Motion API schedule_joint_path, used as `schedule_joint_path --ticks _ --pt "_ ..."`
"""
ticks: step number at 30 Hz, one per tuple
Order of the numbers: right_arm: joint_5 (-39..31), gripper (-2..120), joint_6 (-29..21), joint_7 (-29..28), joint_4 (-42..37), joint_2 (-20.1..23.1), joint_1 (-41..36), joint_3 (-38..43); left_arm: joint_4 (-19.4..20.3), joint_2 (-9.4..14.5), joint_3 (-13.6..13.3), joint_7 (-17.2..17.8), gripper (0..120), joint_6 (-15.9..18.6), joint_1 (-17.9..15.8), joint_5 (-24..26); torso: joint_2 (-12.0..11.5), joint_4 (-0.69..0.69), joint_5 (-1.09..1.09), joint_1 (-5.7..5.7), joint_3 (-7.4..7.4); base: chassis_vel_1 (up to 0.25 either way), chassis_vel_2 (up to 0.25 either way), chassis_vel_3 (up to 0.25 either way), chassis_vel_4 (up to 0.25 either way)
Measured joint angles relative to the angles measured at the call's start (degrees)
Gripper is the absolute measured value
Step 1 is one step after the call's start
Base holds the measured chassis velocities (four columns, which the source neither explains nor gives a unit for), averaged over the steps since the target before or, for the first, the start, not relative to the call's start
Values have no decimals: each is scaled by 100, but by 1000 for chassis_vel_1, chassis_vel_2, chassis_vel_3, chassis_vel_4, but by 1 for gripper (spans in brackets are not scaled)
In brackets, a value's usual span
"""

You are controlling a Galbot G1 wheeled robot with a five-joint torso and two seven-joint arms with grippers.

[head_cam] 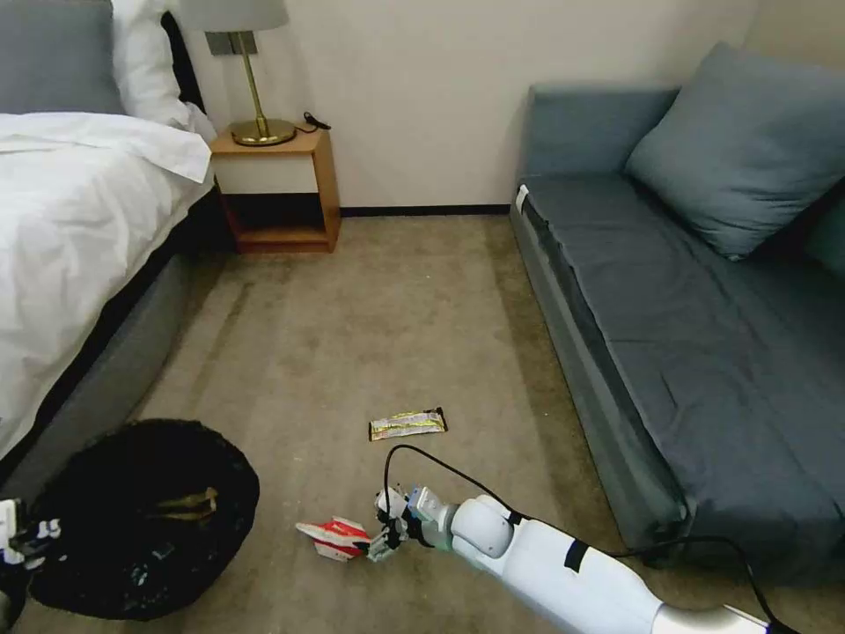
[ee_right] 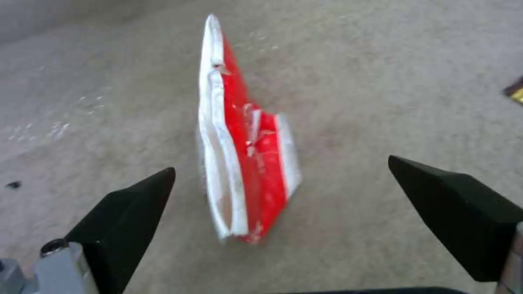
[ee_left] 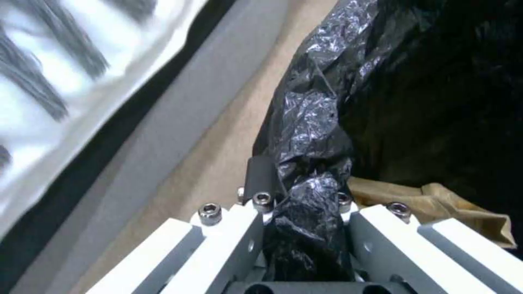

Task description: Pick up the trash bin, then pick up the garbage on the floor and place it into the trash bin.

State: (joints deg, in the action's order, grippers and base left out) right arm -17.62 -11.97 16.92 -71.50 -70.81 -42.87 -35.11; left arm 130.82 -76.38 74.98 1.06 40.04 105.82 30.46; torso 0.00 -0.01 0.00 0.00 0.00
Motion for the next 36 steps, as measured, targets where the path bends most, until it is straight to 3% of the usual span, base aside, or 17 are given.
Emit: schedule_joint_path --ticks 9,20,24,25,27,36 --pt "0 100 -44 -102 341 -298 56 -431 103 227 450 3 3 92 157 327 0 1 0 0 0 0 0 0 0" --pt "9 100 152 -282 1049 -648 193 -522 191 212 538 3 3 137 152 413 0 2 -1 0 0 0 0 0 0" --pt "-38 95 185 -306 1113 -683 221 -516 217 179 513 3 3 138 150 407 0 1 0 0 0 0 0 0 0" --pt "-117 85 222 -296 1091 -669 252 -523 237 142 481 3 3 137 136 392 0 1 0 0 0 0 0 0 0" --pt "-132 82 238 -285 1055 -649 261 -543 237 137 472 2 3 136 133 387 0 1 0 -1 0 0 0 0 0" --pt "-153 45 265 -235 1011 -648 276 -542 257 82 440 -1 3 133 116 342 0 1 0 0 0 0 0 0 0"
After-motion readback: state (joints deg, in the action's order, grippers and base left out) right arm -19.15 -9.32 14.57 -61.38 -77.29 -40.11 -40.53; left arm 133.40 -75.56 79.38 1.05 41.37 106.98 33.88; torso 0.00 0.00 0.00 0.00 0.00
